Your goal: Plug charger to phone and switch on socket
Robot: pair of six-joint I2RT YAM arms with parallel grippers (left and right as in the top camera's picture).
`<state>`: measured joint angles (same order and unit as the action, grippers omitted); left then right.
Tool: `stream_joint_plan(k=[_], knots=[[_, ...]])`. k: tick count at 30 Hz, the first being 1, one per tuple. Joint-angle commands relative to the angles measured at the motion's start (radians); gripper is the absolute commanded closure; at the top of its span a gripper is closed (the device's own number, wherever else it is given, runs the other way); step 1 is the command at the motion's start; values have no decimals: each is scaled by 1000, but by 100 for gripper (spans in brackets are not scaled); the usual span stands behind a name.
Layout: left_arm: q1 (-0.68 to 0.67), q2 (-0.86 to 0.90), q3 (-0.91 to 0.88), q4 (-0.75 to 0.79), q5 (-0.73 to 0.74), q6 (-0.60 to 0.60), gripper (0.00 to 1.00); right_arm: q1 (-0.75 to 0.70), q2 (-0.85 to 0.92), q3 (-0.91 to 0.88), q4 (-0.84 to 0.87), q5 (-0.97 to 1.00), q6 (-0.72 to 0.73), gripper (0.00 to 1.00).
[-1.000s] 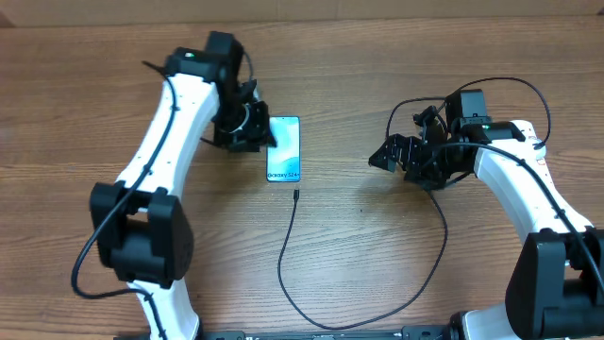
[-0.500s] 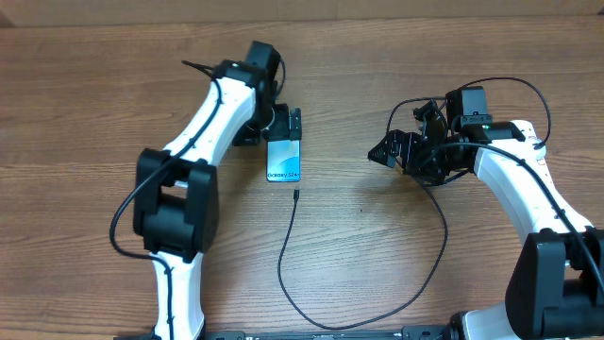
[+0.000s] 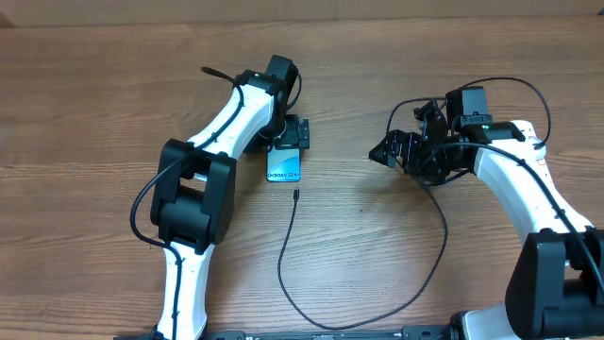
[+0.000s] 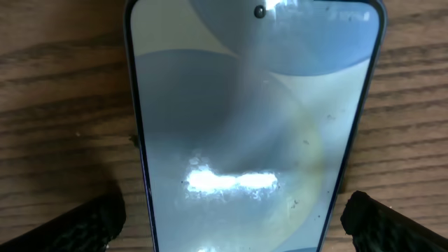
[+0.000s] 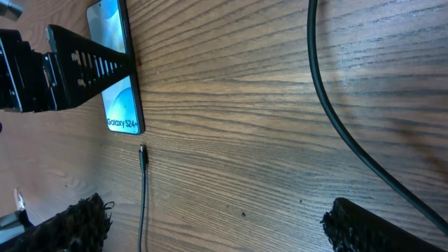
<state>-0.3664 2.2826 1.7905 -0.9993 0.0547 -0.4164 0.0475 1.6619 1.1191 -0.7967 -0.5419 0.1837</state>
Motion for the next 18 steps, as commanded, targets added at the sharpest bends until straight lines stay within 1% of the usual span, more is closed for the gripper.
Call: stream_joint_plan(k=[1, 3, 7, 9, 13, 15, 18], knots=[[-14, 33, 17, 6, -14, -19, 0, 3, 4, -3, 3, 10, 3, 0], [-16, 33, 17, 6, -13, -20, 1, 3, 4, -3, 2, 9, 3, 0], [-24, 33, 16, -6, -13, -61, 0, 3, 4, -3, -13, 9, 3, 0], [-33, 33, 16, -7, -14, -63, 2, 3, 4, -4, -21, 9, 3, 0], [-53, 33, 16, -8, -35, -63, 16, 3, 4, -4, -32, 9, 3, 0], [-62, 33, 16, -15, -65, -63, 20, 3, 4, -4, -40, 9, 3, 0], [-73, 33, 16, -30, -68, -63, 25, 3, 4, -4, -60, 9, 3, 0]])
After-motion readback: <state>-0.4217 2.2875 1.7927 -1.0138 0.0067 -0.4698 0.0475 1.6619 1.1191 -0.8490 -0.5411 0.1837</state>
